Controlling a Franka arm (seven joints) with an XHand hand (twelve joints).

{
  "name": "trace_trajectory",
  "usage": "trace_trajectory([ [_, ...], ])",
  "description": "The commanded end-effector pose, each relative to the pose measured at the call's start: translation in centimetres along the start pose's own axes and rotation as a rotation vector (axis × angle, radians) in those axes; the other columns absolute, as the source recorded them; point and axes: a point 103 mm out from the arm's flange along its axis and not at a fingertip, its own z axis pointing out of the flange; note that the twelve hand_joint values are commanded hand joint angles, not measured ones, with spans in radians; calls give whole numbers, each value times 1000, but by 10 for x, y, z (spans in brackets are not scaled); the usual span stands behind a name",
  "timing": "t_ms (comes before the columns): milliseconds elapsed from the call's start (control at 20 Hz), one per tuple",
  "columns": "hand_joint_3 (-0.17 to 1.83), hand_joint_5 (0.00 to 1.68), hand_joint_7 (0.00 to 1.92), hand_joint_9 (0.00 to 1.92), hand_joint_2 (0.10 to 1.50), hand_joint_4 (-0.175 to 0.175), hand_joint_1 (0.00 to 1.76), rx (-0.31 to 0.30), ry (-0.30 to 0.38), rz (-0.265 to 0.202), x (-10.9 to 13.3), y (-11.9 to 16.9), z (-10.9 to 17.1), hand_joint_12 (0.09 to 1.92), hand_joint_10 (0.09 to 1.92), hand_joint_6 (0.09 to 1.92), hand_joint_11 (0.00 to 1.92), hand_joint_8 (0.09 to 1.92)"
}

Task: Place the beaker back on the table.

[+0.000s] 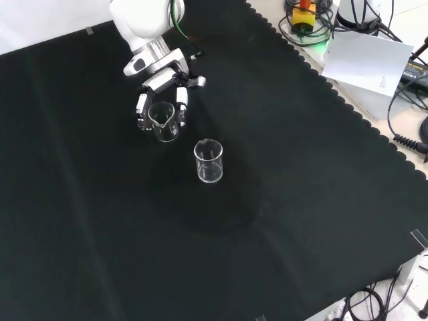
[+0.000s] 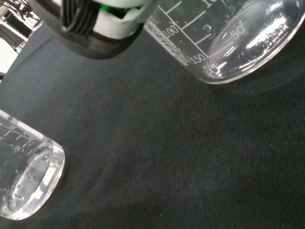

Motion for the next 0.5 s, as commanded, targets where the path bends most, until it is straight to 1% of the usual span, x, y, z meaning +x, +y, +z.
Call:
trace_trajectory([
  [50, -175, 1016, 1248, 1361, 1095, -113, 1356, 6, 2, 7, 0, 0, 1, 773, 392, 1041, 1115, 665],
  [100, -175, 1032, 1261, 1315, 1103, -64, 1315, 8, 1, 8, 0, 0, 1, 788, 540, 1007, 1114, 621],
  [150, -175, 1043, 1267, 1267, 1108, -33, 1290, 7, -1, 9, 0, 0, 1, 803, 663, 979, 1114, 601],
  [200, -175, 1051, 1268, 1235, 1111, -15, 1277, 8, -1, 9, 0, 0, 2, 813, 738, 960, 1114, 594],
  [350, -175, 1061, 1258, 1194, 1114, 7, 1264, 16, -6, 12, -1, 0, 2, 831, 813, 936, 1113, 605],
  [500, -175, 1050, 1210, 1150, 1126, 20, 1255, 36, -13, 11, -1, 0, 3, 874, 827, 945, 1086, 689],
])
